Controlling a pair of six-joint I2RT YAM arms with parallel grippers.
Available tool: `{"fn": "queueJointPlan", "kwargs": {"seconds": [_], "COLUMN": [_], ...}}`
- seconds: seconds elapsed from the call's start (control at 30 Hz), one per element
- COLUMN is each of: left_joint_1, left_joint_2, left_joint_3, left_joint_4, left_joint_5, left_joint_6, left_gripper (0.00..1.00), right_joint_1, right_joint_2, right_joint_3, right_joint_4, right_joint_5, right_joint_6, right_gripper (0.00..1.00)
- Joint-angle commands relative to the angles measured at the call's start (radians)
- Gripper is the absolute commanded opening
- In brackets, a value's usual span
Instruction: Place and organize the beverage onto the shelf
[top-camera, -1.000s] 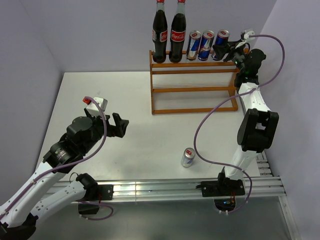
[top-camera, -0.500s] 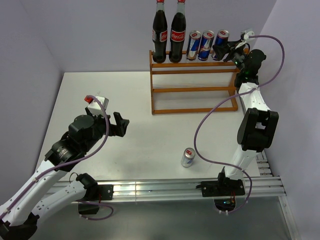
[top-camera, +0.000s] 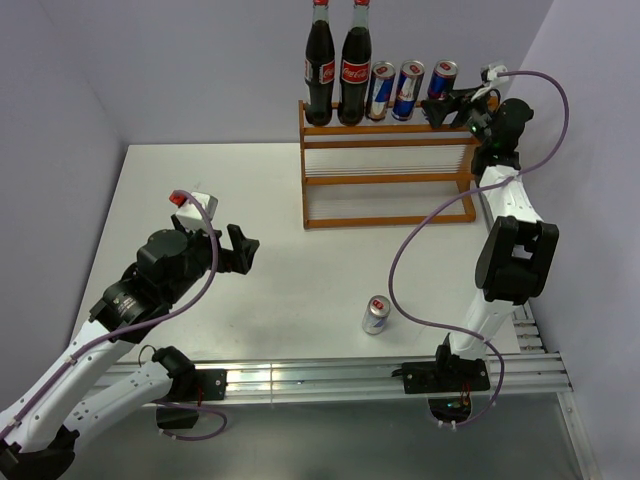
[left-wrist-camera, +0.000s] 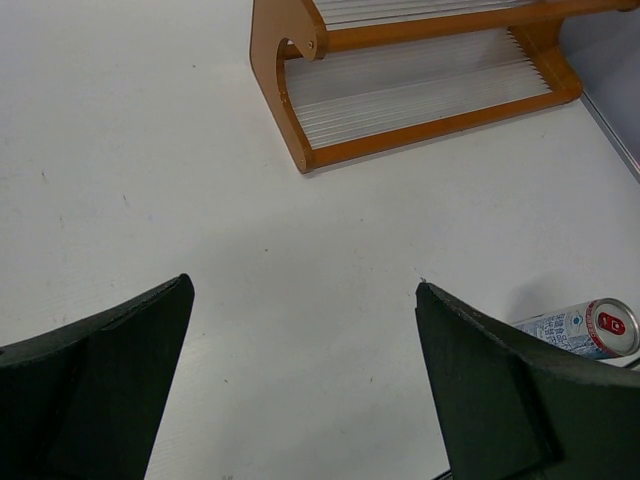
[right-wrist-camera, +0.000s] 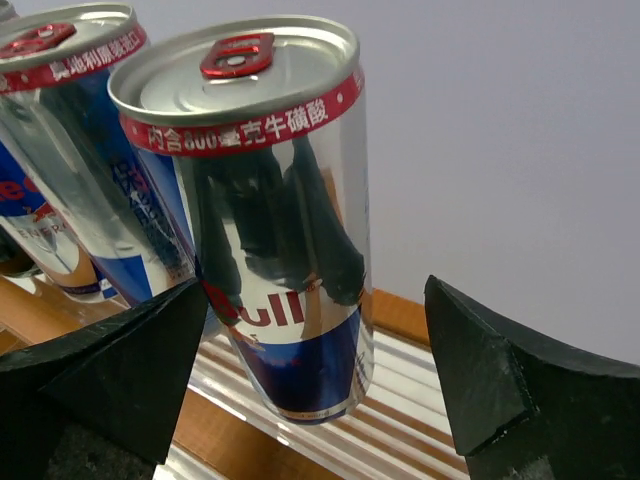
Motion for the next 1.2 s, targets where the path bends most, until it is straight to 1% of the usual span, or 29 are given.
{"fn": "queueJointPlan", "kwargs": {"seconds": [0.0,0.2,0.37,0.47,0.53,0.6,0.67,0.7,0.77,0.8,0.87,0.9,0.93,0.97,1.0,1.03,1.07,1.1,1.13,1.17], "left_joint_1": [0.007,0.010,0.012,0.018,0.020,0.023,0.021,0.023,0.021,0.021,0.017,0.010,0.000,-0.044,-0.078,-0.113,-0.190,-0.227,-0.255,-0.307], "left_joint_2": [-0.003,0.004,0.007,0.022,0.039,0.077,0.123,0.138,0.184,0.197,0.238,0.252,0.281,0.298,0.318,0.361,0.384,0.410,0.457,0.482], "left_joint_3": [-0.001,0.004,0.007,0.013,0.033,0.068,0.096,0.128,0.157,0.180,0.199,0.215,0.226,0.237,0.267,0.286,0.303,0.342,0.363,0.378], "left_joint_4": [0.034,0.031,0.029,0.026,0.014,-0.011,-0.028,-0.035,-0.051,-0.052,-0.042,-0.035,-0.032,-0.032,-0.038,-0.047,-0.066,-0.077,-0.087,-0.095], "left_joint_5": [0.020,0.023,0.023,0.020,0.008,-0.023,-0.035,-0.037,-0.030,-0.024,0.017,0.023,0.016,-0.009,-0.044,-0.078,-0.143,-0.164,-0.184,-0.205], "left_joint_6": [0.019,0.016,0.014,0.016,0.010,-0.010,-0.032,-0.059,-0.090,-0.124,-0.156,-0.183,-0.196,-0.205,-0.225,-0.233,-0.239,-0.251,-0.260,-0.268], "left_gripper": [1.00,0.99,1.00,0.99,0.99,0.99,1.00,1.00,1.00,0.99,0.99,1.00,1.00,1.00,1.00,1.00,0.99,1.00,0.99,1.00], "right_joint_1": [-0.005,-0.016,-0.025,-0.025,-0.025,-0.024,-0.014,-0.004,0.024,0.047,0.073,0.100,0.119,0.137,0.159,0.206,0.241,0.271,0.332,0.361], "right_joint_2": [-0.036,-0.082,-0.138,-0.189,-0.227,-0.276,-0.319,-0.373,-0.418,-0.453,-0.491,-0.532,-0.557,-0.580,-0.630,-0.658,-0.683,-0.735,-0.763,-0.789], "right_joint_3": [-0.009,-0.059,-0.108,-0.131,-0.133,-0.133,-0.160,-0.177,-0.194,-0.194,-0.193,-0.194,-0.205,-0.213,-0.219,-0.240,-0.254,-0.269,-0.312,-0.332], "right_joint_4": [-0.027,-0.015,-0.012,-0.039,-0.101,-0.185,-0.227,-0.257,-0.323,-0.392,-0.464,-0.531,-0.579,-0.617,-0.700,-0.737,-0.774,-0.835,-0.858,-0.886], "right_joint_5": [-0.024,-0.005,0.048,0.103,0.137,0.208,0.286,0.388,0.476,0.566,0.614,0.654,0.726,0.777,0.818,0.891,0.932,0.959,0.996,1.028], "right_joint_6": [-0.010,-0.010,0.004,0.003,0.006,0.004,-0.004,-0.019,-0.034,-0.021,-0.004,0.019,0.027,0.042,0.052,0.059,0.073,0.106,0.107,0.116], "right_gripper": [0.96,0.97,0.97,0.98,0.98,1.00,1.00,1.00,1.00,1.00,1.00,1.00,1.00,1.00,1.00,1.00,1.00,1.00,1.00,1.00]}}
